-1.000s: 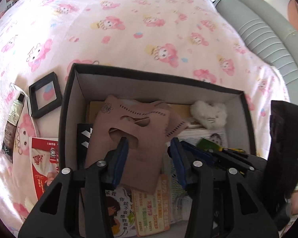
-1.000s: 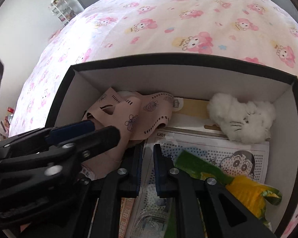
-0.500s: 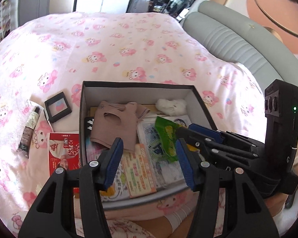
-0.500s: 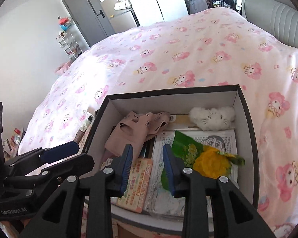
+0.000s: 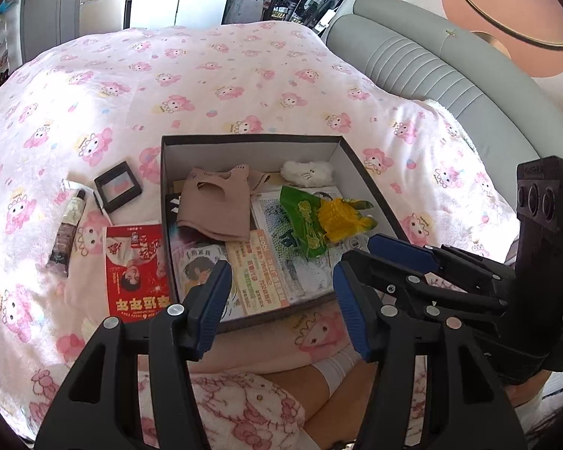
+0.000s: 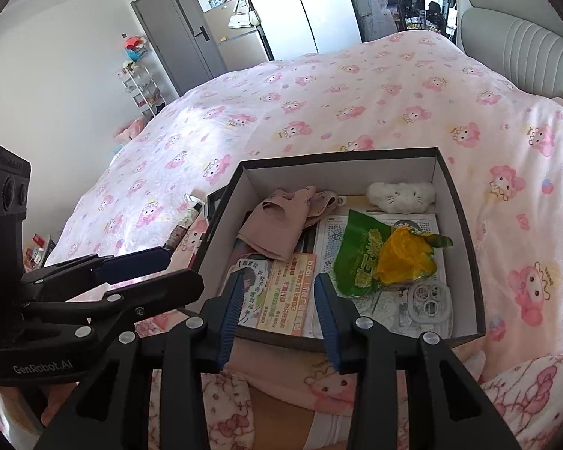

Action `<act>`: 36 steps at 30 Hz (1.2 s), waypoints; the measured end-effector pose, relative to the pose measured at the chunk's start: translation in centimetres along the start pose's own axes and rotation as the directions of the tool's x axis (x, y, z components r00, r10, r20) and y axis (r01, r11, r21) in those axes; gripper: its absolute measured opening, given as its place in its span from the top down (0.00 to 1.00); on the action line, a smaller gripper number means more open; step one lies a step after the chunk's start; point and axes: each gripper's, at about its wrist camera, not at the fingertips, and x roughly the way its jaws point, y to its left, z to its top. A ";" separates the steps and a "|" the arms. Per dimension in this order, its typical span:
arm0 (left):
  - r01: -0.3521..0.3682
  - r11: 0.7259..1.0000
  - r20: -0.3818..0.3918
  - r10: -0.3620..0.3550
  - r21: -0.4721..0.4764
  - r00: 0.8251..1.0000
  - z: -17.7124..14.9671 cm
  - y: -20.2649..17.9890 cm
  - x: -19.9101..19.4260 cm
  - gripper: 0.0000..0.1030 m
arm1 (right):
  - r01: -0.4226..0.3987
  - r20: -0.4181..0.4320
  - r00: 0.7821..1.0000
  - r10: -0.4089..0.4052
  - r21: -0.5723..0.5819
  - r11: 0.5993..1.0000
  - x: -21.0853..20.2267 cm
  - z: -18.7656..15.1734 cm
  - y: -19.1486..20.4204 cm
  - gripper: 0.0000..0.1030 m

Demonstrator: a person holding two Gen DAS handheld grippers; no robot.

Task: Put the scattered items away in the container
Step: 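Withdraw both grippers up and away from the black box, then reach both grippers toward the brown cosmetic tube on the blanket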

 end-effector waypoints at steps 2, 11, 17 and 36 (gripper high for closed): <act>-0.002 1.000 -0.005 0.002 -0.020 1.000 -0.9 1.0 -0.8 0.44 | -0.001 -0.002 1.000 0.001 -0.025 1.000 0.2 -0.4 1.4 0.66; -0.057 0.987 0.007 0.059 -0.151 0.998 -3.4 6.6 -3.8 0.44 | -0.109 -0.055 0.993 0.106 -0.057 0.992 3.1 -1.2 6.7 0.67; -0.097 0.955 0.049 0.115 -0.280 0.992 -4.6 11.7 -5.1 0.48 | -0.173 -0.114 0.980 0.162 -0.100 0.980 6.6 -0.8 10.5 0.67; -0.016 0.715 -0.054 -0.030 -0.699 0.998 -6.1 35.9 0.9 0.53 | -0.189 -0.449 0.876 0.176 0.017 0.982 28.6 4.3 18.0 0.67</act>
